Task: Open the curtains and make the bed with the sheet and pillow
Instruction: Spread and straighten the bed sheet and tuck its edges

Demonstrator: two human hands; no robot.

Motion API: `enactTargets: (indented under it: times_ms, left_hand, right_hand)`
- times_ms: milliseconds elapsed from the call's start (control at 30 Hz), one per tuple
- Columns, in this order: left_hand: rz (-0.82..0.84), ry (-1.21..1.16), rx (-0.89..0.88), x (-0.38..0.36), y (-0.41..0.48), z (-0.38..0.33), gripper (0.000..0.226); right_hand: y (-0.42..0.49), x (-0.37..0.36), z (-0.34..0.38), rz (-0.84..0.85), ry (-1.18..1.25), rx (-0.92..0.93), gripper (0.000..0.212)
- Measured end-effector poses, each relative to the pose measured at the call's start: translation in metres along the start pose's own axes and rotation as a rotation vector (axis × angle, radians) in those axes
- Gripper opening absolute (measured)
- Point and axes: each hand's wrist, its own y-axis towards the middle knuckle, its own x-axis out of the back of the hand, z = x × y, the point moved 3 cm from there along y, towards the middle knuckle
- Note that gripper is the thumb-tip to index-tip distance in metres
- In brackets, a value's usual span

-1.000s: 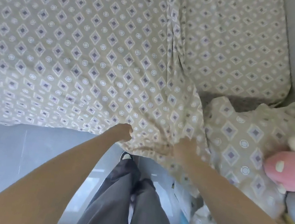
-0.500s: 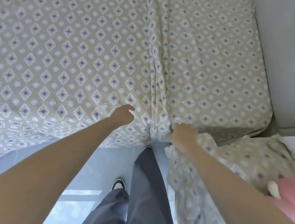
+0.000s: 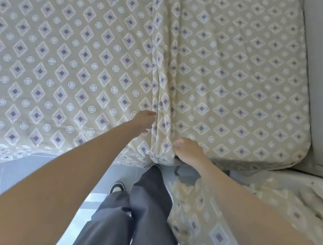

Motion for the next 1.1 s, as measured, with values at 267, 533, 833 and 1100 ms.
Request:
enactTargets:
  times_ms: [267,533,833,1100]
  left_hand:
    - [0.029,0.020,0.035,-0.025,0.043,0.005,0.046]
    - [-0.015,0.137,0.004,-0.031,0.066,-0.003,0.037]
    - [0.003,0.147,0.039,-0.024,0.062,-0.008,0.013]
    - [0.078,0.086,0.020,-0.008,0.049,-0.007,0.024]
  right_hand:
    - [0.033,-0.020,-0.005,0.049,0.219,0.087,0.048]
    - [0.036,-0.012,-0.012,-0.147,0.246,-0.062,0.045]
    - [0.042,-0.022,-0.014,-0.103,0.346,-0.147,0.036]
    - [0.044,-0.026,-0.001,-0.146,0.517,-0.140,0.019]
